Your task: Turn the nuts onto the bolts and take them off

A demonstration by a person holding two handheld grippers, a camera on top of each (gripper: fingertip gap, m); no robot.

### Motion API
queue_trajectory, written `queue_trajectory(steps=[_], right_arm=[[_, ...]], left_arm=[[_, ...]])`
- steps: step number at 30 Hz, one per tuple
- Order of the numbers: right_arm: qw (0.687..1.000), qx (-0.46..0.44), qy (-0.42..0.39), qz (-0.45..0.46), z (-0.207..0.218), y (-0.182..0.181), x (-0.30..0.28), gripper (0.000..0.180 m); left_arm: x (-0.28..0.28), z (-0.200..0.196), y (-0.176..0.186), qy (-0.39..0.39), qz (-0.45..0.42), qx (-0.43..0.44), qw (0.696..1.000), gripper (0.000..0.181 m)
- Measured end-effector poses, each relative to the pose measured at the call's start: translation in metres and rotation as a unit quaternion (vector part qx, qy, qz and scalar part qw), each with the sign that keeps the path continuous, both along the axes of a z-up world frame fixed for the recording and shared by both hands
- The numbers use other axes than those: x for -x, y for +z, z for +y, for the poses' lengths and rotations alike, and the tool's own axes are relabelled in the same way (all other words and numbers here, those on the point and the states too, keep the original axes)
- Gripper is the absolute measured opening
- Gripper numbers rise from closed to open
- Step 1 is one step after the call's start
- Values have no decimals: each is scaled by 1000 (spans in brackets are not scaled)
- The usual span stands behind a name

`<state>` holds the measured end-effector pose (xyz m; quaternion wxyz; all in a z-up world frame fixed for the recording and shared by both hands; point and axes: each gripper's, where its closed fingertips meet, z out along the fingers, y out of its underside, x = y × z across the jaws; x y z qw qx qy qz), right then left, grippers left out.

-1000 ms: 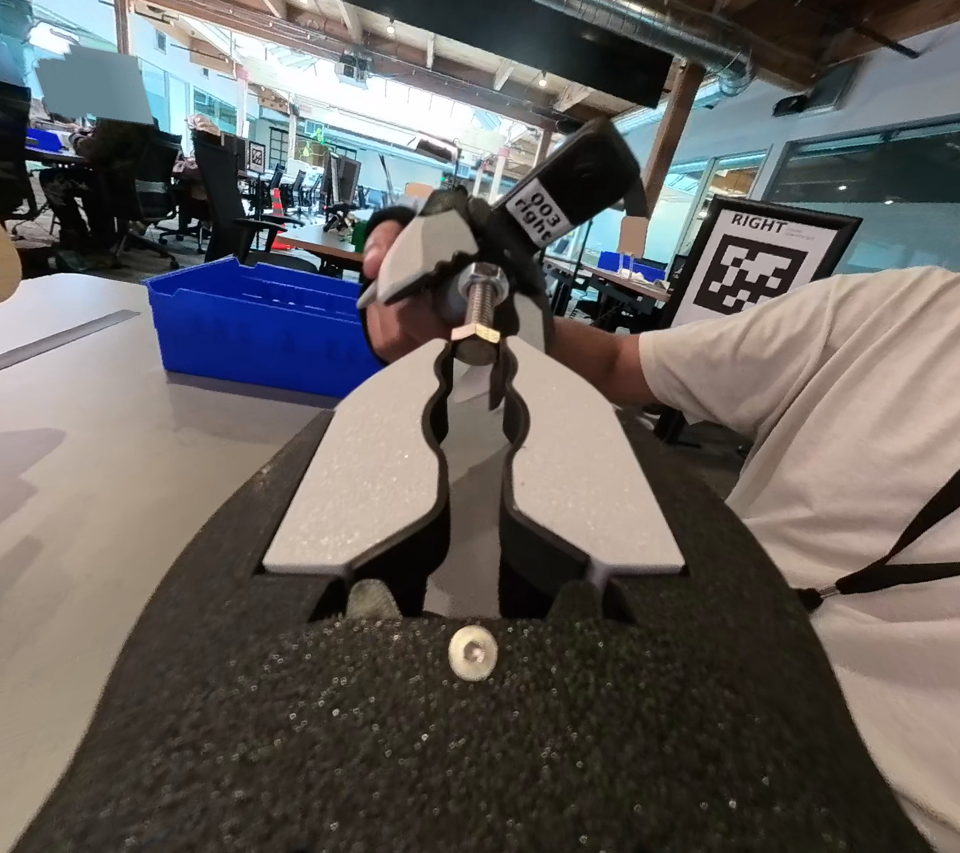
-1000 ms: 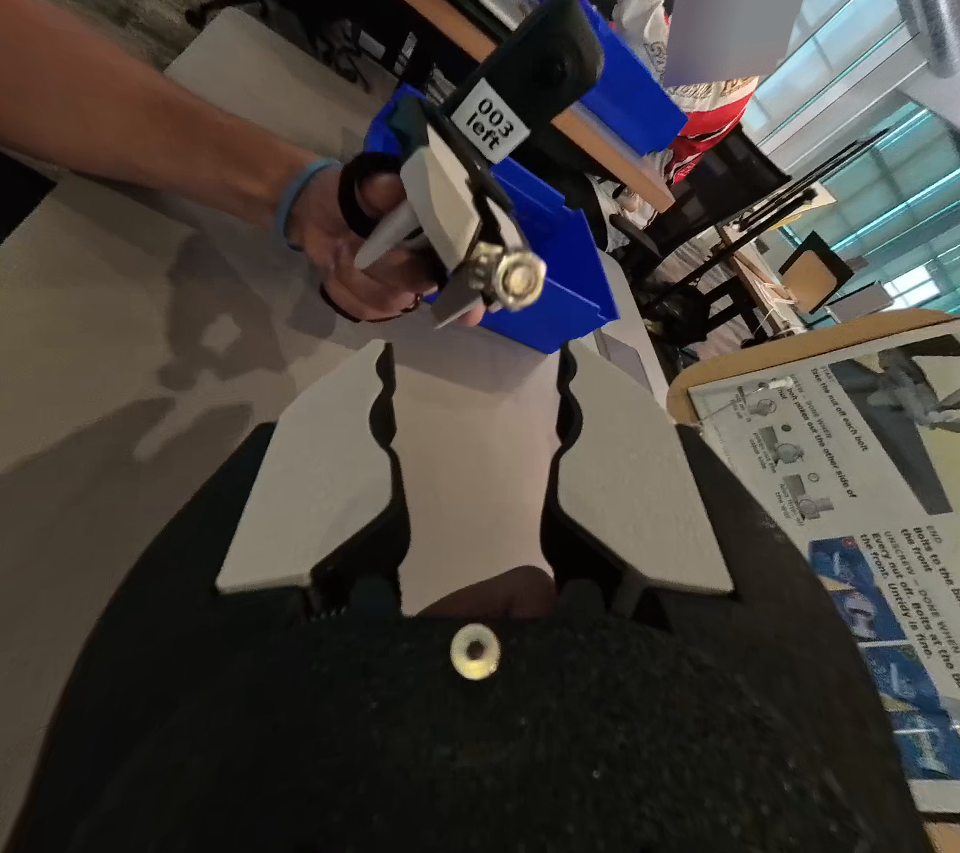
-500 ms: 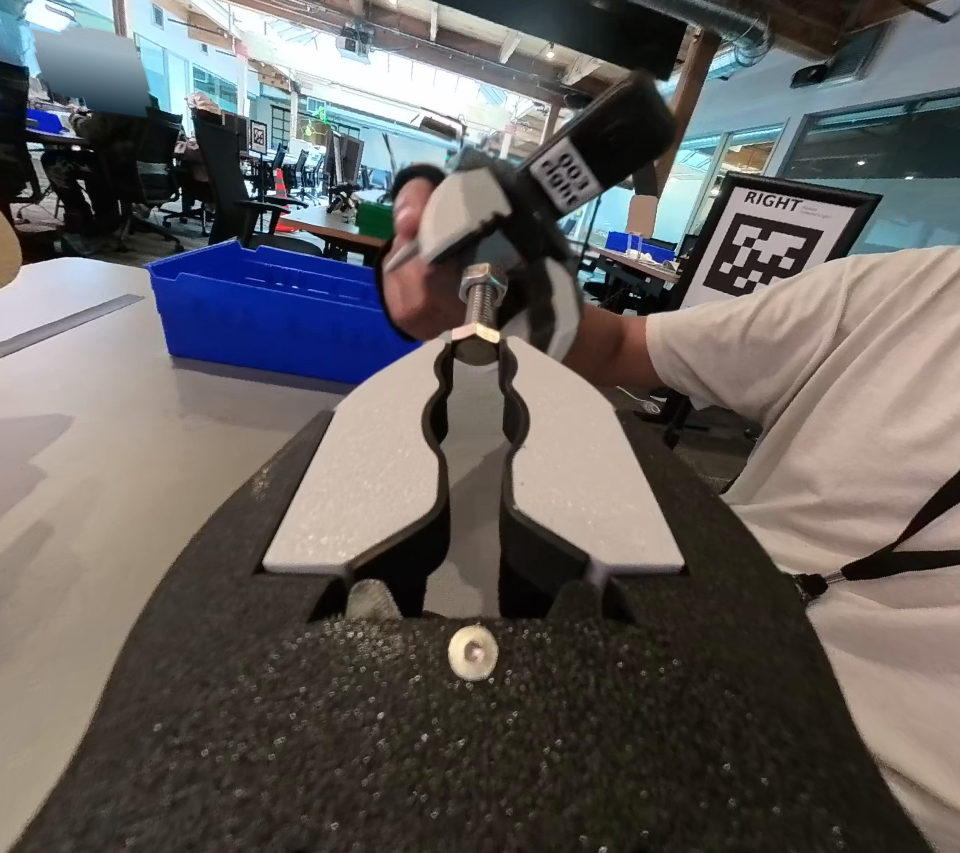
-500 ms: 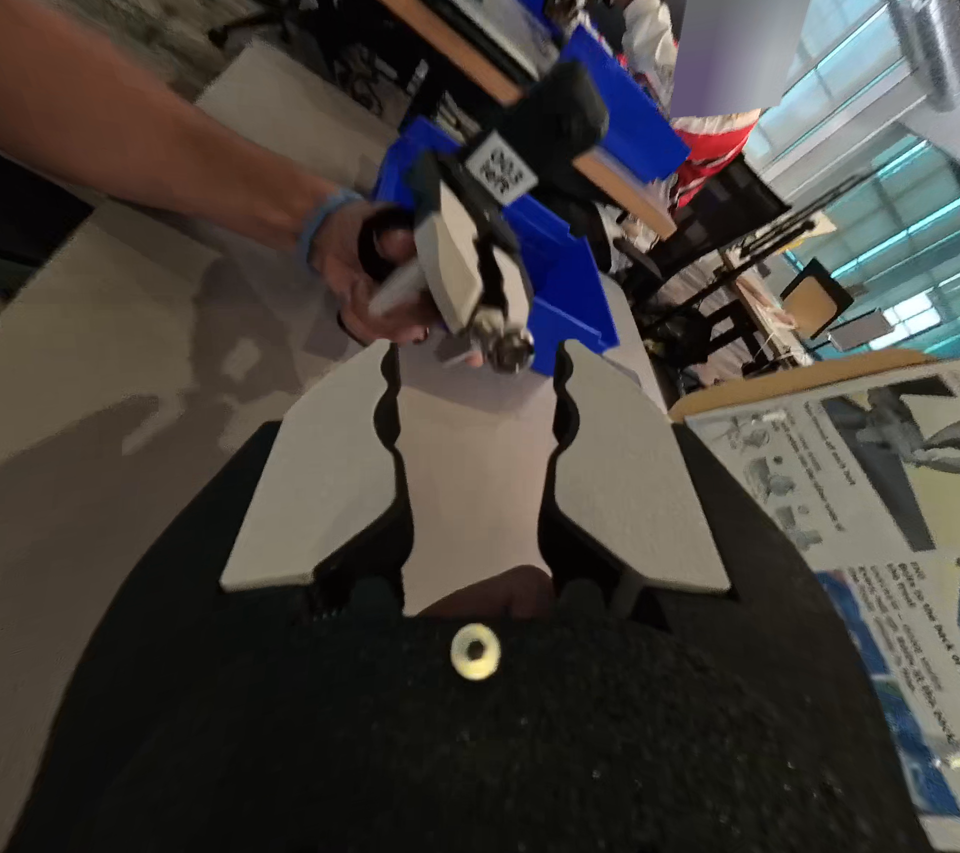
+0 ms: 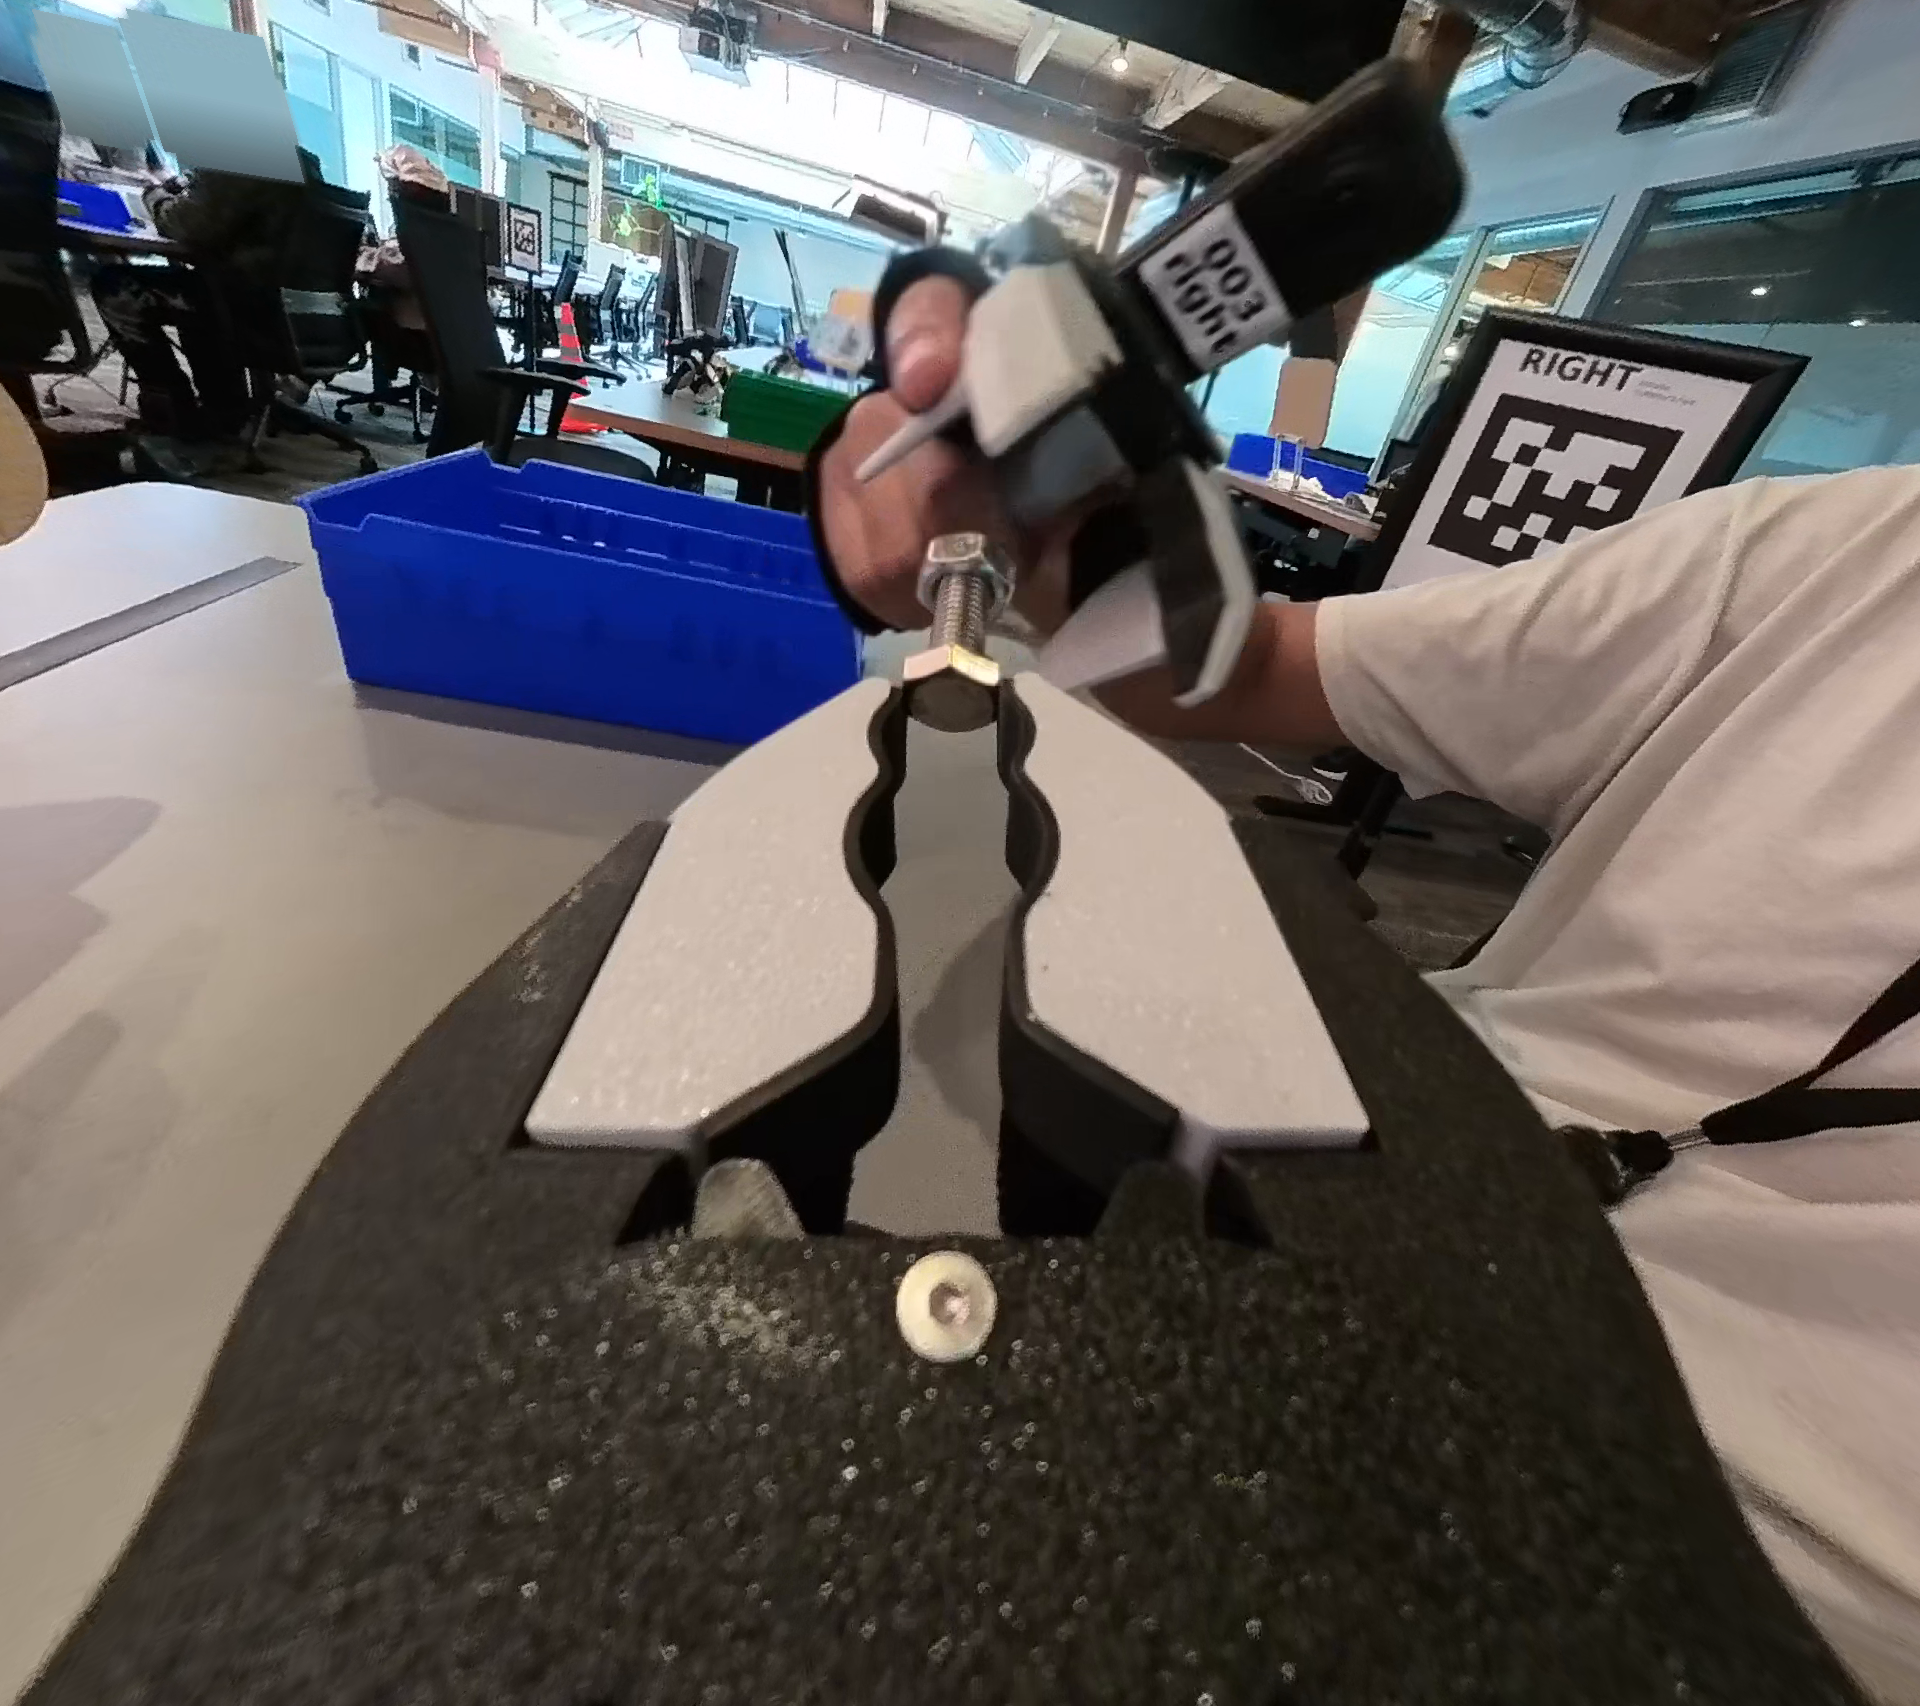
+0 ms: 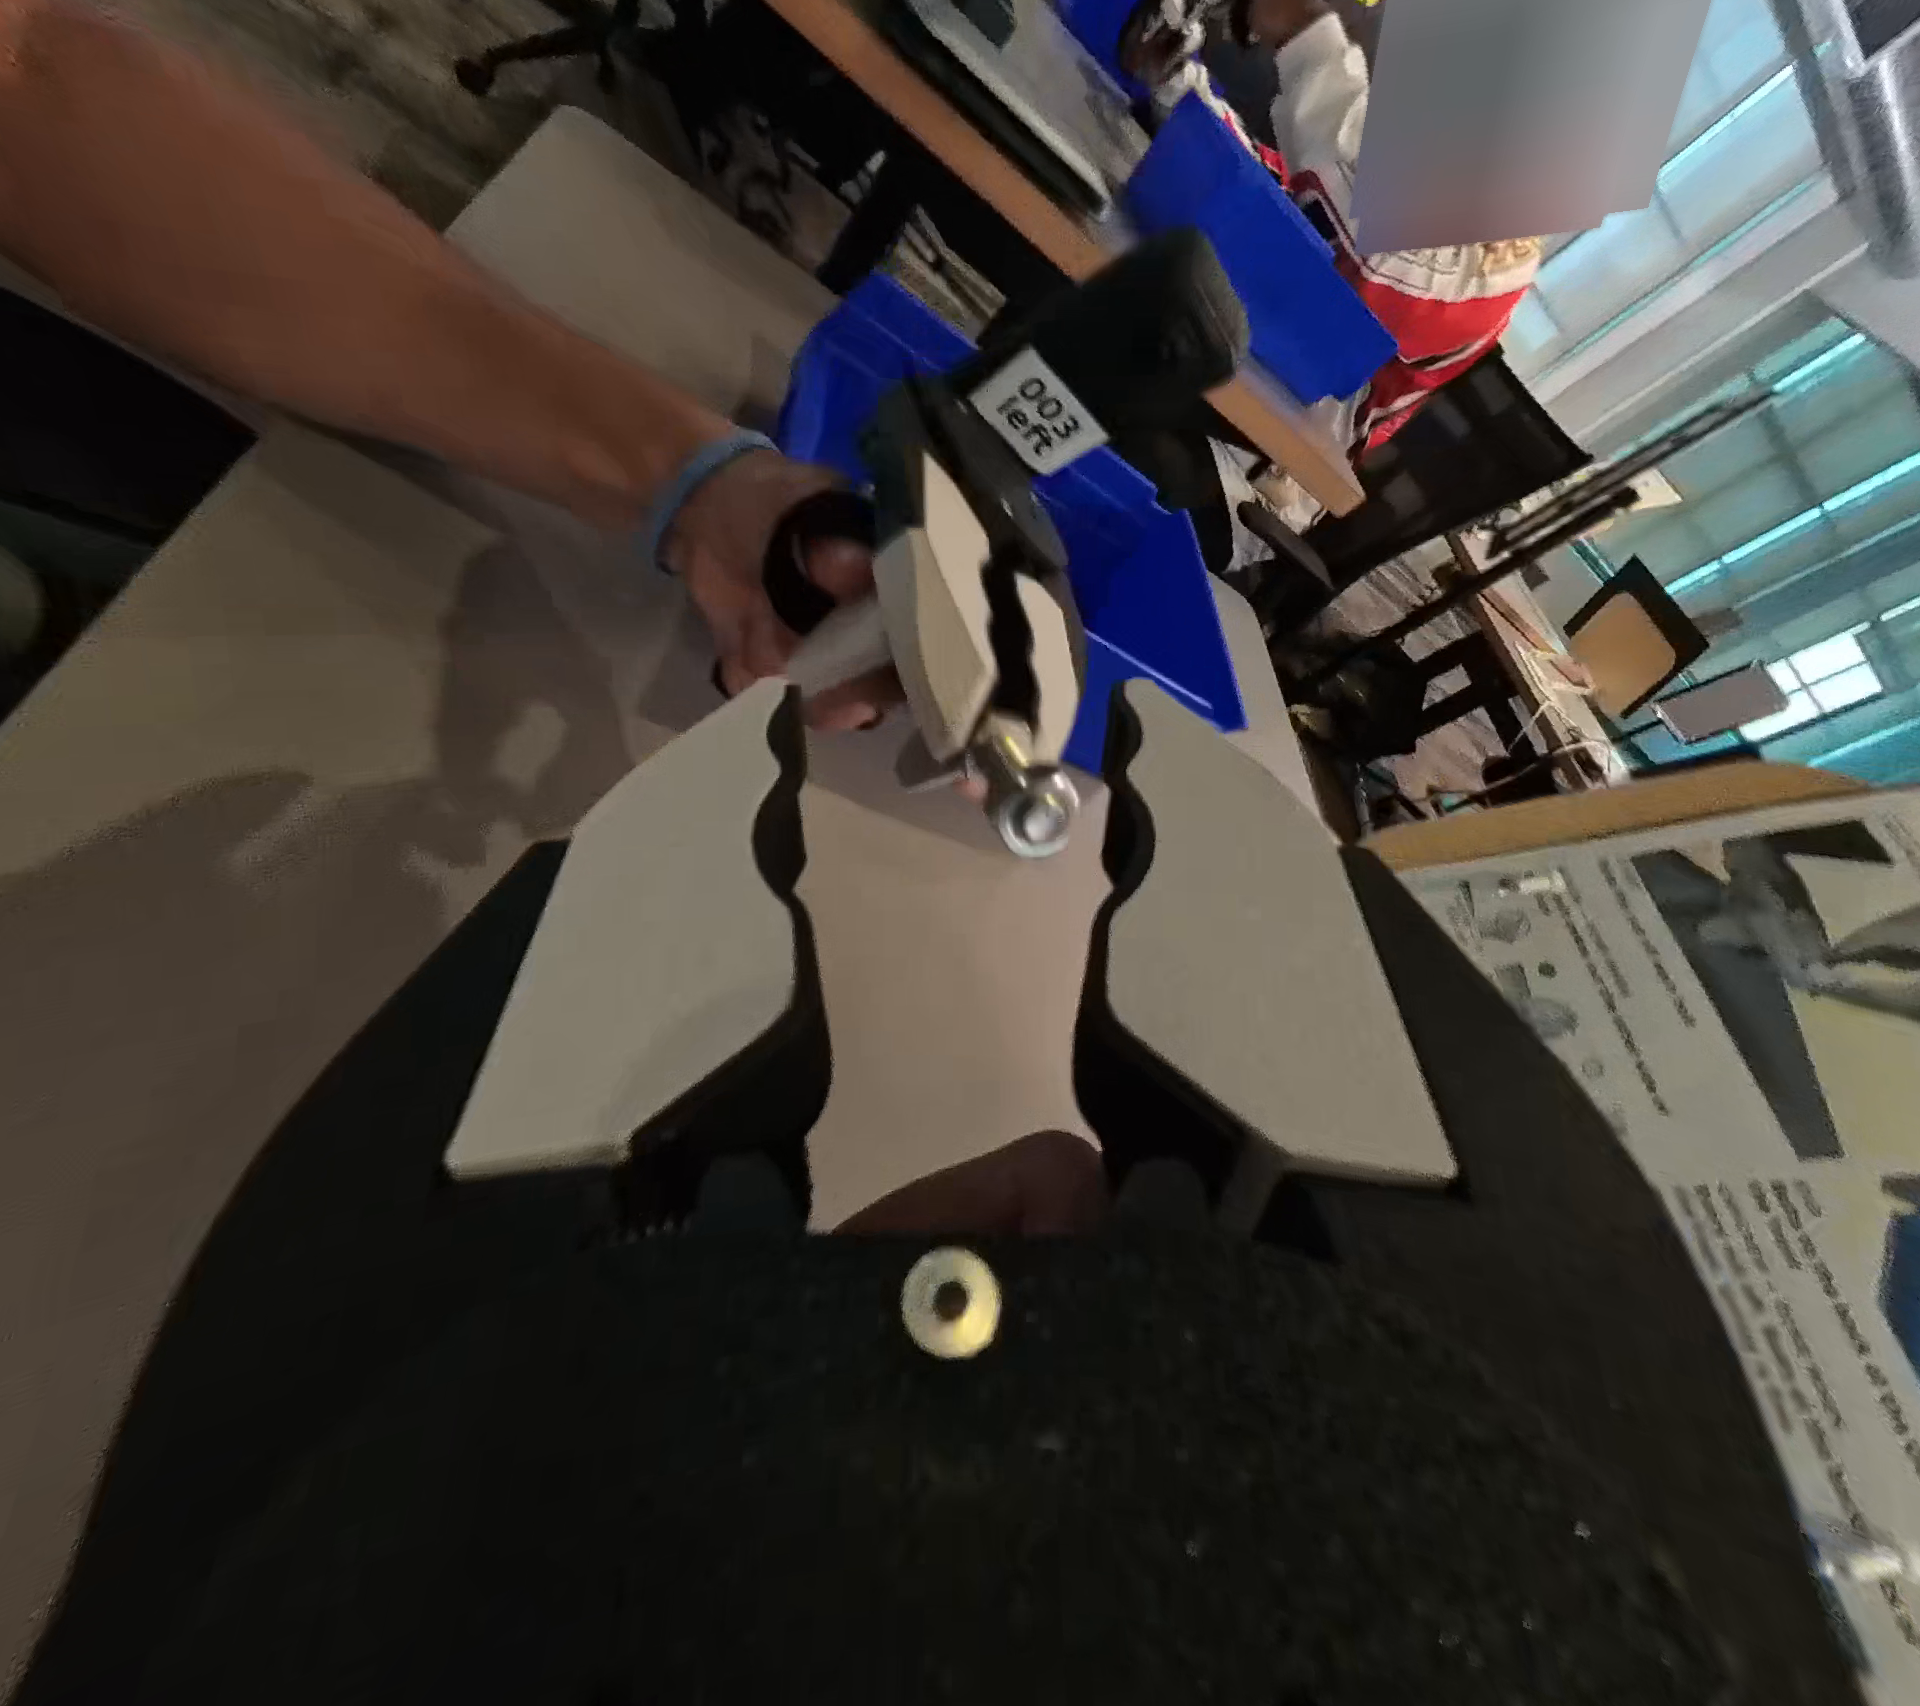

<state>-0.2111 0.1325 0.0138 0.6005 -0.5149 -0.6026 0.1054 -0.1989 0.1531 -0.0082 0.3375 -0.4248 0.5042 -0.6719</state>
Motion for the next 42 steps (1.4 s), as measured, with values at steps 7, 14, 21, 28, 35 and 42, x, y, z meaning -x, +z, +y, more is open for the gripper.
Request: queue_trajectory(steps=[7,14,21,28,35,42], right_arm=[[998,38,-36,-23,26,-36,-18,55],[1000,10,1,14,2,-6,0,53],[999,30,-19,37,20,-25,-2,55],[999,2,2,49,3,-2,11,54],[987,80,-65,121,25,-35,-20,51],[903,254,-67,340,4,-55,-41,55]], left_arm=[[6,-5,11,-12,-27,7,1000,16],[4,-1,7,-10,-19,13,1000,16],[14,-7,24,-36,-63,35,997,16],[12,-1,18,-24,-50,34,998,16],[11,0,19,2,-41,6,999,16],[-3,2,-5,29,14,-31,999,16]])
